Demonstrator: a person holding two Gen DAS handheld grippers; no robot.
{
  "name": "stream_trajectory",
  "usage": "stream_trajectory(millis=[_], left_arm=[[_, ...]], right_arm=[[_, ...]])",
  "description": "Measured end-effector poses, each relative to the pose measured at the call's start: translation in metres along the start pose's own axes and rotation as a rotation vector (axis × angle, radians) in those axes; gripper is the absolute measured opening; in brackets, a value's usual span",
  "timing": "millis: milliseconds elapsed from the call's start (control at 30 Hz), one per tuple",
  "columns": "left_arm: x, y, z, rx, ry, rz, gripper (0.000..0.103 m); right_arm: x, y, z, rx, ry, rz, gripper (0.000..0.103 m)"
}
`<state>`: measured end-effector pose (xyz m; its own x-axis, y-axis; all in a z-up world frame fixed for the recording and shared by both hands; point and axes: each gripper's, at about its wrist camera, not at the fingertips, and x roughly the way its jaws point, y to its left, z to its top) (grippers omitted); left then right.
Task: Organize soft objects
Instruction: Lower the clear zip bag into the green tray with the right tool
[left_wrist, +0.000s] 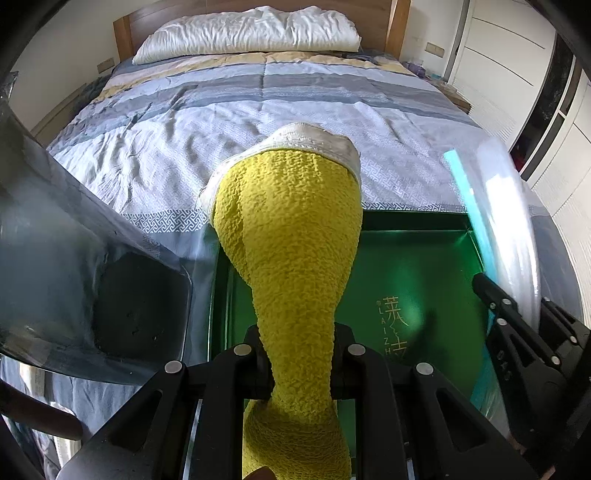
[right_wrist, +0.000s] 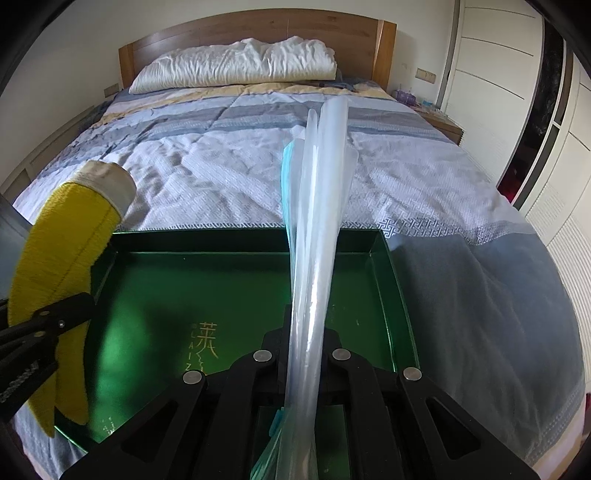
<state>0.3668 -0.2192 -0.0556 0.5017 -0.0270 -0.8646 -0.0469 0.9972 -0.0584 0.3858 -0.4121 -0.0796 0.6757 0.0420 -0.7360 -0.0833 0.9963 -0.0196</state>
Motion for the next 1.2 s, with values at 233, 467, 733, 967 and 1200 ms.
stream_trajectory(millis=[233, 467, 733, 967, 1200], left_arm=[[0.001, -0.002, 0.001, 0.006, -0.003, -0.005, 0.014], [0.0, -0.001, 0.001, 0.005, -0.007, -0.006, 0.014], [-0.002, 0.0, 0.0, 0.001, -0.011, -0.01, 0.014], [-0.002, 0.002, 0.0, 0.001, -0.015, -0.012, 0.014], [-0.004, 0.001, 0.0, 0.006, -0.018, -0.008, 0.014]], right_arm=[[0.015, 0.006, 0.004, -0.021, 0.026, -0.012, 0.003], [0.02, 0.01, 0.013, -0.039, 0.027, -0.021, 0.003], [0.025, 0.013, 0.018, -0.056, 0.052, -0.028, 0.003], [0.036, 0.018, 0.019, -0.065, 0.086, -0.025, 0.005], [0.043, 0.018, 0.019, -0.071, 0.113, -0.028, 0.006]])
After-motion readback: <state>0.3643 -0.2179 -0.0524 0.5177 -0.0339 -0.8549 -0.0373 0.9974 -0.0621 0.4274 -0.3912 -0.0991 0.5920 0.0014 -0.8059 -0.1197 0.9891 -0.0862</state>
